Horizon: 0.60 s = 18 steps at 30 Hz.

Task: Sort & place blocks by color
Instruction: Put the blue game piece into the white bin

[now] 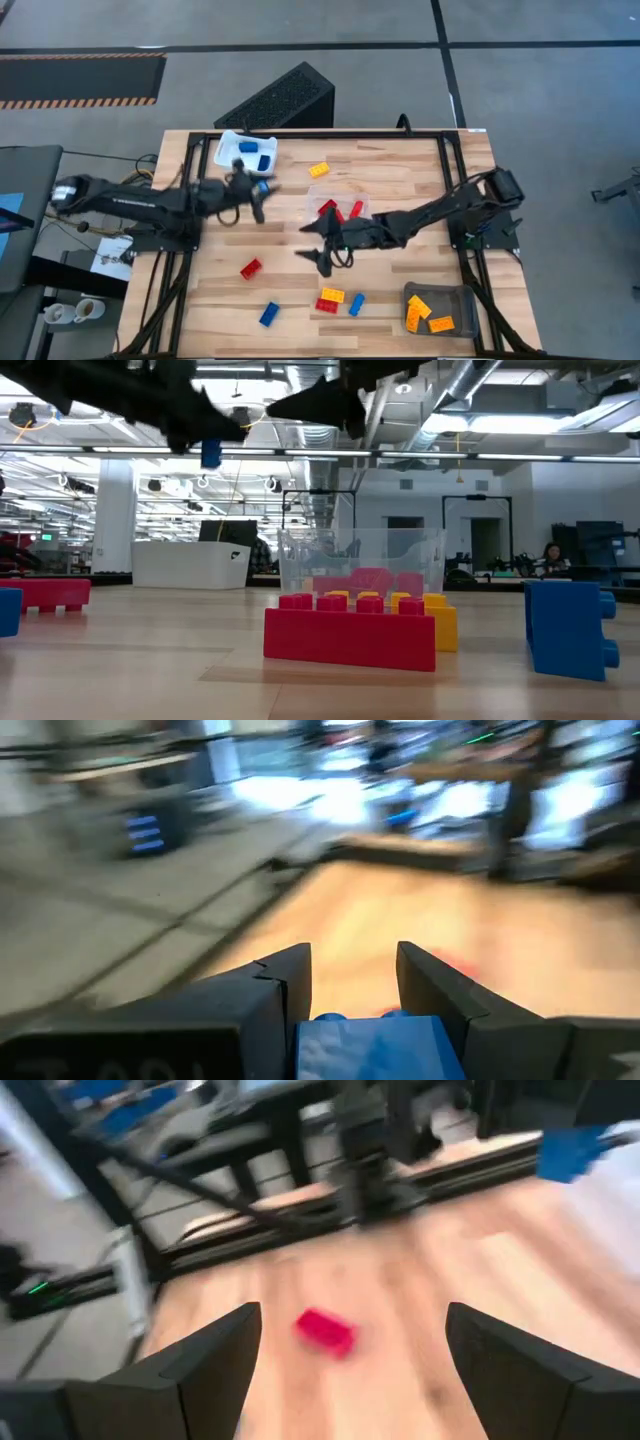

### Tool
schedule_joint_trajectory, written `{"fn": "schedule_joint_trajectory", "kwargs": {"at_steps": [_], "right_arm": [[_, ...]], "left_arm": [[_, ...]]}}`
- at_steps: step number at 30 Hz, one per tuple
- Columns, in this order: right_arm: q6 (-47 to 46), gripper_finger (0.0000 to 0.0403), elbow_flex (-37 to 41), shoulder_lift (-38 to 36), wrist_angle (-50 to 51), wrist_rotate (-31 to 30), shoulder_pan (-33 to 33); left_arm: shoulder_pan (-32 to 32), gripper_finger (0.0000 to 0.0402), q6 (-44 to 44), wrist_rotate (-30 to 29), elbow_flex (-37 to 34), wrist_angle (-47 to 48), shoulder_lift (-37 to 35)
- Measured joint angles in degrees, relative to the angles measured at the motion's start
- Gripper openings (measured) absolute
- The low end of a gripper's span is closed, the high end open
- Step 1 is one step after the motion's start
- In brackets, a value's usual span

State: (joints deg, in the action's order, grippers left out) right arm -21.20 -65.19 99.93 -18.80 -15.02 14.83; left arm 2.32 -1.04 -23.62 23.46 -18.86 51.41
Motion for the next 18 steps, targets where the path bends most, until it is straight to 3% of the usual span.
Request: {"fn": "schedule_joint_trajectory", "kwargs": {"at_steps": [2,5,11,18], "right_arm": [[0.5,0.0331,0.0,-0.9,0.6,-3.0,0.4],[1.6,0.0323,0.0,-1.1,0.6,-4.3,1.1],[1.1,0.0317,0.1,-0.1,1.2,-4.9,0.8],[1.1,0.0317,0.0,2.1,0.0,-4.8,0.7]], "left_arm": [[6.0,0.0102,0.8,0.9,0.0,4.3,-1.6],[15.7,0.0102,0.1,6.7,0.0,7.9,-1.6],[31.5,0.0102,-0.3,19.0,0.0,6.9,2.8],[41.8,0.0102,-1.0,28.9,0.0,1.9,9.9]]}}
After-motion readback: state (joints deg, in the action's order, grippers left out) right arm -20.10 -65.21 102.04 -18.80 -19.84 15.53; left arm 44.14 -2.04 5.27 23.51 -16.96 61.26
